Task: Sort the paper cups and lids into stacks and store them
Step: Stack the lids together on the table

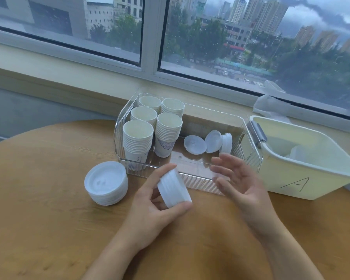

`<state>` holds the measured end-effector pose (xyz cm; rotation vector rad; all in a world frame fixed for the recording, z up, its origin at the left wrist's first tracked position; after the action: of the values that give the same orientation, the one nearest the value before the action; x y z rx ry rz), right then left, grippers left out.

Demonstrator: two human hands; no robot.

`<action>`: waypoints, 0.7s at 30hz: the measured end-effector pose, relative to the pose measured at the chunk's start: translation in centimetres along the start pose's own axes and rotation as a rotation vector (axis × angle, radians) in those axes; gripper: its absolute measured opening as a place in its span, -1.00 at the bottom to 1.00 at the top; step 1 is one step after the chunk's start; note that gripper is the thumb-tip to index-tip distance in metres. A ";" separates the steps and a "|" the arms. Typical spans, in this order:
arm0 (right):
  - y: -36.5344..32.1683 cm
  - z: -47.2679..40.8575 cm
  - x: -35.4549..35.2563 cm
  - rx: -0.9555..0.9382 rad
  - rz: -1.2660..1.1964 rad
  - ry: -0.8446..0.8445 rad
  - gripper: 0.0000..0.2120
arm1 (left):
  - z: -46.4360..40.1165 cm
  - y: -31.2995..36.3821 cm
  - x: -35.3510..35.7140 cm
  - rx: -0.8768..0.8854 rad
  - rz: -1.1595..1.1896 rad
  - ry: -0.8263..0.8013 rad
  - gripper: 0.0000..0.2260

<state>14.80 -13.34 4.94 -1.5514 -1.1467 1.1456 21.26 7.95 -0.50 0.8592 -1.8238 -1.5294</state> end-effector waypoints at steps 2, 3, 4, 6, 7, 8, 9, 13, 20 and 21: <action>-1.3 -2.6 -0.4 -0.012 0.086 -0.001 -0.56 | -0.2 -0.1 -0.2 0.002 0.032 0.026 -0.31; -1.7 -4.0 -0.5 -0.012 0.146 -0.004 -0.58 | -0.2 -0.1 -0.2 0.001 0.038 0.030 -0.31; -1.9 -5.5 -0.7 -0.002 0.226 -0.008 -0.60 | -0.3 -0.2 -0.3 -0.001 0.042 0.029 -0.31; -1.4 -8.7 -1.1 0.057 0.419 -0.032 -0.59 | -0.3 -0.1 -0.3 -0.005 0.041 0.028 -0.31; -0.7 -10.2 -1.3 0.105 0.513 -0.054 -0.57 | -0.3 0.0 -0.3 -0.005 0.034 0.028 -0.31; 0.3 -11.7 -1.4 0.159 0.605 -0.079 -0.52 | -0.3 0.0 -0.2 -0.003 0.030 0.027 -0.31; 1.4 -12.9 -1.5 0.208 0.692 -0.098 -0.48 | -0.3 0.2 -0.1 -0.001 0.030 0.026 -0.32; 5.3 -16.0 -1.3 0.320 0.998 -0.110 -0.39 | -0.3 0.0 -0.2 -0.009 0.035 0.009 -0.32; 6.3 -17.1 0.1 0.363 1.142 -0.076 -0.53 | -0.5 -0.6 -0.3 -0.024 0.030 0.013 -0.31; 6.2 -17.1 0.1 0.367 1.141 -0.079 -0.54 | -0.5 -0.5 -0.3 -0.022 0.025 0.014 -0.31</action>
<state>32.49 -16.45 2.31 -1.8684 0.0504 1.9973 21.85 7.84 -0.95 0.8314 -1.7978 -1.5221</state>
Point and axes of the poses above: each hand's wrist, its own z-axis away from the middle knuckle, its own x-axis out of the palm, y = z × x, the point moved 3 cm from there along -z, towards the middle knuckle, and after that the axes turned 10 degrees about -y, right-handed, at the moved point
